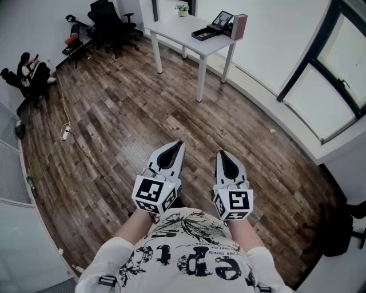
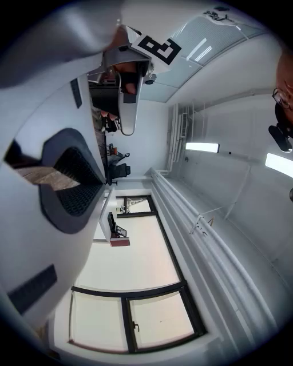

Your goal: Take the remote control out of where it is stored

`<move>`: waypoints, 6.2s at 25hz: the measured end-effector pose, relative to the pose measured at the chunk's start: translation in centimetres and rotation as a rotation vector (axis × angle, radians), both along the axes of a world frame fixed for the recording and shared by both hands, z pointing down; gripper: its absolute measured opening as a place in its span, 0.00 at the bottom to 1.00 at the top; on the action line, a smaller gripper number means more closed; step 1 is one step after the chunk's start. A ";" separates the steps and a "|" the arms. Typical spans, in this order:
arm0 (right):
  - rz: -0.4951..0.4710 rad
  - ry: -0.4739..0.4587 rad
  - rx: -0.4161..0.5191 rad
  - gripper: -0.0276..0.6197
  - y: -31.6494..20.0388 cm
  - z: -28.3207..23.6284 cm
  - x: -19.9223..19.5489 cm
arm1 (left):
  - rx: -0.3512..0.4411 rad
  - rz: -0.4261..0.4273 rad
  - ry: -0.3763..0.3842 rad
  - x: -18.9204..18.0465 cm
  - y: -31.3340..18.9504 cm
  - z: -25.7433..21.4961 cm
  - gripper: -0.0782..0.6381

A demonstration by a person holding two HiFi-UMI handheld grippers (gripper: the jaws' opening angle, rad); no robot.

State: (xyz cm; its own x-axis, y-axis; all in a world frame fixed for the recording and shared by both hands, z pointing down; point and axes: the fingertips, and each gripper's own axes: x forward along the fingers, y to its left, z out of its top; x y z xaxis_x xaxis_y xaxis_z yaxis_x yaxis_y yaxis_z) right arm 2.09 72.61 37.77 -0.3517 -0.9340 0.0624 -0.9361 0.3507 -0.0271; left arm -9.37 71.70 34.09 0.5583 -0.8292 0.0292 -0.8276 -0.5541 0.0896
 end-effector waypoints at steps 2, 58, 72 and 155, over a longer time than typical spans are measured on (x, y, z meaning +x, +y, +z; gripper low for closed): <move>-0.002 0.003 -0.001 0.05 0.1 0.0 0.3 | 0.000 -0.002 0.006 0.3 0.2 0.0 0.12; 0.079 0.033 -0.186 0.05 -30.5 5.2 -14.8 | -0.147 0.084 -0.001 -13.8 -32.5 4.7 0.12; -0.083 0.008 -0.197 0.05 -49.6 5.6 -13.8 | -0.144 -0.009 0.029 -11.3 -48.7 4.0 0.12; 0.328 -0.099 -0.466 0.05 -112.2 12.2 13.3 | -0.504 0.342 -0.191 13.2 -117.8 15.8 0.12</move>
State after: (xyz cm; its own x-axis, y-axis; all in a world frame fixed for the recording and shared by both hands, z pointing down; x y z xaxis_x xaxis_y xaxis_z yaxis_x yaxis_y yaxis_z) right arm 15.35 -39.56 49.98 -0.0740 -0.8770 0.4748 -0.9789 -0.0271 -0.2026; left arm 3.84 -46.07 49.94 0.7352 -0.4638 0.4944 -0.6389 -0.7177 0.2769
